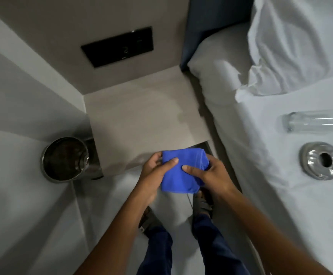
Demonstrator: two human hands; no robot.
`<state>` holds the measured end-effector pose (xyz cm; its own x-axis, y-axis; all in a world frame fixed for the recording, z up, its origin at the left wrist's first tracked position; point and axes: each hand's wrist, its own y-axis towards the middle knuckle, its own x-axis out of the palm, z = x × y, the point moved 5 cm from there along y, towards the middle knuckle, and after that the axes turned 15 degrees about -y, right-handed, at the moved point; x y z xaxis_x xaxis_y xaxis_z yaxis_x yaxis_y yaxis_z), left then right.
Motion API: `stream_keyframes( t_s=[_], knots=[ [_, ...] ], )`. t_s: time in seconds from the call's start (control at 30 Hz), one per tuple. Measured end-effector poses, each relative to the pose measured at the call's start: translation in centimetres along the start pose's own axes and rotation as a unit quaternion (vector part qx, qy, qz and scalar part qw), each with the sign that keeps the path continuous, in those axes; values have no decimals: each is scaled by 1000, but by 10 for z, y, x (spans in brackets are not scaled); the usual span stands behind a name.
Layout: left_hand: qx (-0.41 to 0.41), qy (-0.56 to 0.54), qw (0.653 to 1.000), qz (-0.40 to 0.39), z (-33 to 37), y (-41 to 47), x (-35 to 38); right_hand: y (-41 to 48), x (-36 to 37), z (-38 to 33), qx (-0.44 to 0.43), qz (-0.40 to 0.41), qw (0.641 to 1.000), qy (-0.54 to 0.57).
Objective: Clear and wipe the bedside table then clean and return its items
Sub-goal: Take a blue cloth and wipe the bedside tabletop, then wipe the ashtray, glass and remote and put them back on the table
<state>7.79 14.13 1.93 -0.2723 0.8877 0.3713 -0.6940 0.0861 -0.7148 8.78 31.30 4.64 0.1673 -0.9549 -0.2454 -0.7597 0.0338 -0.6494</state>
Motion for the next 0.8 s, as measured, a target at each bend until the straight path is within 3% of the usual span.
stream_keyframes(
  t_s=[0.13,0.3,0.43,0.53,0.67,0.8],
  knots=[
    [-11,45,998,-43,-18,-3,76,-25,-74,-7,-43,132,981,-137],
    [42,145,986,-77,-39,7,173,-55,-163,-8,-73,225,957,-170],
    [93,268,954,-93,-63,15,245,-90,-247,-5,-113,398,867,-278],
    [97,370,912,-148,-91,9,301,-91,-292,32,-74,434,827,-350],
    [86,408,897,-146,-115,5,342,-72,-300,82,-37,362,847,-388],
    [25,356,927,-117,-127,14,350,-72,-296,92,-32,344,890,-296]
  ],
)
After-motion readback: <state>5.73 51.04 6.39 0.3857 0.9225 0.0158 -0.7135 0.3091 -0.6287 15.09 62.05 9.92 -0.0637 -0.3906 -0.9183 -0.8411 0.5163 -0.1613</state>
